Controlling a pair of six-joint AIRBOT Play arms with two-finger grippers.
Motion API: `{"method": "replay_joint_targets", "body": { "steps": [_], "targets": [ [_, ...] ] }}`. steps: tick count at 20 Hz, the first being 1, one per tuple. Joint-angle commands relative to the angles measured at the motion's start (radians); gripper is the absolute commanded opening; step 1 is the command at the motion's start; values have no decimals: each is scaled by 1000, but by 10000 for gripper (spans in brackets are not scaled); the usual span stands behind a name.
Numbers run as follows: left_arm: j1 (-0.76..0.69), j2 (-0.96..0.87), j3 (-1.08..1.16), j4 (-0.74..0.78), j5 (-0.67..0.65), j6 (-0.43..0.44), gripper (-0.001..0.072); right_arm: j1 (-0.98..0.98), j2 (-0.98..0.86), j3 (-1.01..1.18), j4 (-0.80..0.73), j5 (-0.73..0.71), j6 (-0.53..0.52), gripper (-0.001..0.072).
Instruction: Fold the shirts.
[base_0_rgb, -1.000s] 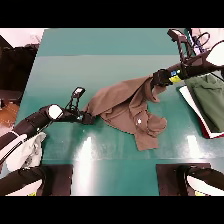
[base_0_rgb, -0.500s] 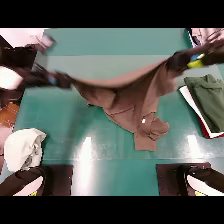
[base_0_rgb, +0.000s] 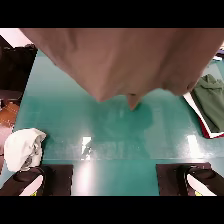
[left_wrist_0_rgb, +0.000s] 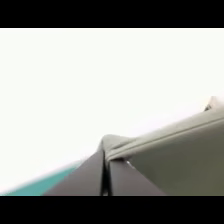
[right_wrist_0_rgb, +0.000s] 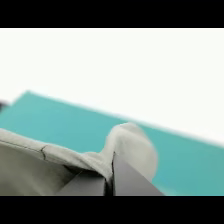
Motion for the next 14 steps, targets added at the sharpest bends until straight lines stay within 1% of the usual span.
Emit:
{"method": "replay_joint_targets", "body": {
  "steps": [1,2,4,7,9,12,14],
  "targets": [
    [3,10,114,-103,-14,-1,22,-2,125,-62,-13,-140,-3,12],
    [3,10,108,-135,-13,0,23,-2,140,-75,-13,-154,-3,11],
    [3,8,67,-139,-2,-1,23,-2,127,-58,-21,-148,-3,11],
    [3,-20,-36,-117,-2,-1,23,-2,-10,50,-19,-18,-2,12],
    [3,-81,-106,-104,-54,-1,23,-2,-135,65,-20,86,-1,11],
    [3,-217,-208,-60,-142,-1,23,-13,-291,-71,-18,166,24,12],
    [3,-326,-286,-38,-157,-1,23,-31,-407,-164,-14,224,27,12]
  ]
}}
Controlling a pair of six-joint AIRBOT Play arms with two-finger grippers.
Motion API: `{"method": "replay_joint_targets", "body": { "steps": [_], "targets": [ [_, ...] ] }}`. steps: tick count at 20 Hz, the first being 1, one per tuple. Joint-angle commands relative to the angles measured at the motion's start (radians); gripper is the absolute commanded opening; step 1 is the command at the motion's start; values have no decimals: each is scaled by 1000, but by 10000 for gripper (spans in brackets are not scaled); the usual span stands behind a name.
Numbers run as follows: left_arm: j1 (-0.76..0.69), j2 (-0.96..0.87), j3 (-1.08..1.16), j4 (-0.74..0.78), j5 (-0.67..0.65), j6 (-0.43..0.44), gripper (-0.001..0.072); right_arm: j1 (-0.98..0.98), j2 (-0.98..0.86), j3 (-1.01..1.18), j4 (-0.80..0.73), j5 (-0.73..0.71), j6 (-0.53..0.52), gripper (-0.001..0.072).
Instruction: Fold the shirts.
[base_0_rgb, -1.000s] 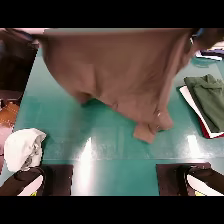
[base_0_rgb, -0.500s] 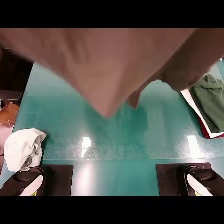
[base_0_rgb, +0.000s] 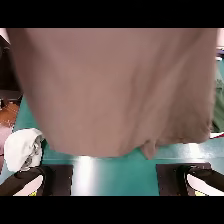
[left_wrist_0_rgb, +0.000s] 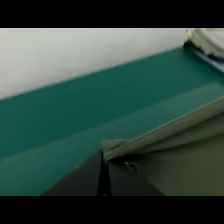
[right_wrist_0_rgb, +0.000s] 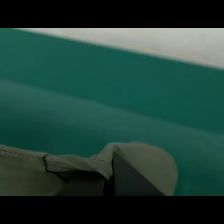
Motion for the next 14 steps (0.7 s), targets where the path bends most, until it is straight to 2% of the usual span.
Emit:
{"method": "replay_joint_targets", "body": {
  "steps": [1,4,7,8,9,10,12,14],
  "targets": [
    [0,-180,-132,35,-50,1,24,-25,-200,-137,13,108,12,12],
    [1,-376,-176,44,-12,2,24,-36,-330,-225,13,20,12,12],
    [1,-517,-176,45,57,-9,28,-35,-436,-217,15,-53,12,16],
    [1,-542,-176,46,73,-28,250,-32,-462,-199,15,-54,13,28],
    [1,-553,-176,52,84,-50,531,-31,-483,-175,13,-51,12,229],
    [1,-554,-176,76,89,-63,620,-32,-494,-151,14,-47,13,460],
    [1,-549,-150,162,42,-63,604,-45,-494,-101,14,-5,12,445],
    [30,-540,-116,190,-79,-63,604,-53,-470,-60,15,110,-20,434]
  ]
}}
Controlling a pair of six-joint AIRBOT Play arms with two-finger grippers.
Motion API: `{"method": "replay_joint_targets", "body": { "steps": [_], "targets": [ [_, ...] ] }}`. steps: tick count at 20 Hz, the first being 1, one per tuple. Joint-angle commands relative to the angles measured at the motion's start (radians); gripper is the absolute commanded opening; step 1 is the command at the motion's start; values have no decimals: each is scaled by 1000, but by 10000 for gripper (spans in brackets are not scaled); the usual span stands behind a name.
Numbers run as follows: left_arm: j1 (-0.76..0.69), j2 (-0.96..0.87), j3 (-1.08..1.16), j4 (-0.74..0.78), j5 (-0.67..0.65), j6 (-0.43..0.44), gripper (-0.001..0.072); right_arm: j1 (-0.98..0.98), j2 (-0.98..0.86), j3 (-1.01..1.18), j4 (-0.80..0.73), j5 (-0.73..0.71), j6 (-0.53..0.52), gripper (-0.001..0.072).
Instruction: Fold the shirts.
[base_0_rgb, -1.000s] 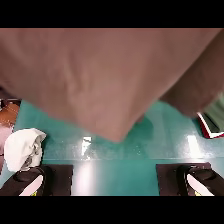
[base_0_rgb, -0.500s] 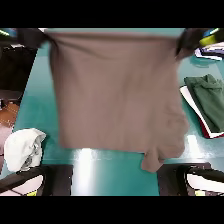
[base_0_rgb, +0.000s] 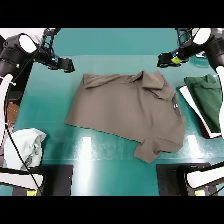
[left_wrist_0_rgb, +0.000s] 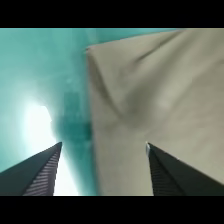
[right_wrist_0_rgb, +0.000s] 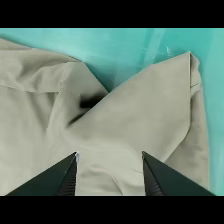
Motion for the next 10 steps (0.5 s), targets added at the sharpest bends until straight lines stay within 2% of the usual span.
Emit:
{"method": "replay_joint_targets", "body": {
  "steps": [1,2,4,6,7,10],
  "targets": [
    [46,2,27,47,-145,-12,603,-17,24,45,23,169,-66,327],
    [82,10,23,17,-195,-11,603,-30,55,23,63,217,-92,292],
    [153,33,-24,-80,-257,14,604,-58,134,-77,199,267,-128,292],
    [228,69,-151,-228,-300,77,604,-81,223,-215,311,271,-140,292],
    [255,91,-232,-273,-305,105,604,-87,264,-283,323,270,-142,291],
    [304,175,-507,-281,-271,155,604,-89,390,-496,322,260,-143,282]
  ]
}}
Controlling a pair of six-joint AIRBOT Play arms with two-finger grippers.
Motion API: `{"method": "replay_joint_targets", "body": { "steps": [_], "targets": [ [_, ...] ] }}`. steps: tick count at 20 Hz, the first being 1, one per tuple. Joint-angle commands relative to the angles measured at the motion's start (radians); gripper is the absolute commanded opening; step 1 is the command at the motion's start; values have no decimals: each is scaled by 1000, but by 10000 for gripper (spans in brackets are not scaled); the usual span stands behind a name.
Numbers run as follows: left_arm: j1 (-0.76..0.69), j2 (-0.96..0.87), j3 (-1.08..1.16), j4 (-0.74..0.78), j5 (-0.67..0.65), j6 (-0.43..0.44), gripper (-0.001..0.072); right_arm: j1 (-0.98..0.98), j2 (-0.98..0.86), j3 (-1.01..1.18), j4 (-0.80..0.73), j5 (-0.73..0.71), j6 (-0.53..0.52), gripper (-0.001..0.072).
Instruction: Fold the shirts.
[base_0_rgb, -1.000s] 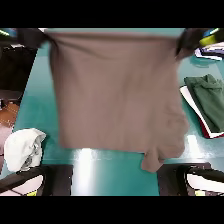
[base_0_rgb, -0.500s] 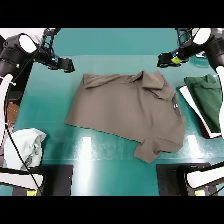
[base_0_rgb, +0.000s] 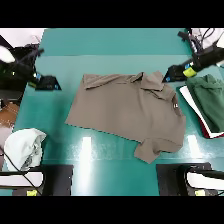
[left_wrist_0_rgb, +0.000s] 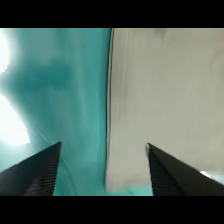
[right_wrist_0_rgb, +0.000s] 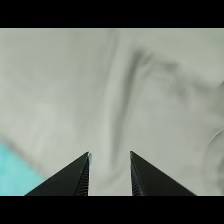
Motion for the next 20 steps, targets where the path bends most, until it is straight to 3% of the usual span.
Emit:
{"method": "replay_joint_targets", "body": {
  "steps": [1,2,3,4,9,15,18,20],
  "targets": [
    [57,82,-275,-69,11,76,604,-9,145,-232,58,2,-16,282],
    [56,99,-344,-70,39,86,604,-9,184,-294,58,-21,-16,260],
    [56,105,-393,-76,65,87,604,-9,219,-341,58,-45,-16,161],
    [56,105,-435,-87,81,93,604,-9,256,-386,58,-72,-16,121],
    [13,103,-537,-144,159,92,604,-9,391,-510,58,-163,-16,121],
    [-77,103,-554,-157,256,62,594,-16,469,-524,39,-153,-13,121],
    [-77,106,-544,-161,246,66,46,-103,491,-531,39,-70,-12,122],
    [-77,106,-517,-160,228,66,24,-212,533,-604,39,-55,-12,122]
  ]
}}
